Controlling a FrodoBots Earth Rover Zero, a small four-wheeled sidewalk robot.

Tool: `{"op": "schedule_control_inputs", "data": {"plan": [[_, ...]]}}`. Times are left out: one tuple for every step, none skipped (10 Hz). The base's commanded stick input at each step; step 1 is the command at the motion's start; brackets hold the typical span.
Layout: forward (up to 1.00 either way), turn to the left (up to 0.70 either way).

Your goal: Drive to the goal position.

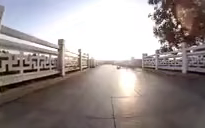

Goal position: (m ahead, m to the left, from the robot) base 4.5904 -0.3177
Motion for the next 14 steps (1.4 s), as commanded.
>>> {"op": "schedule_control_inputs", "data": {"plan": [[0.45,0.00],[0.45,0.00],[0.45,0.00],[0.45,0.00],[0.45,0.00],[0.45,0.00],[0.45,0.00],[0.45,0.00],[0.45,0.00],[0.45,0.00],[0.45,0.00],[0.45,0.00],[0.45,0.00],[0.45,0.00]]}}
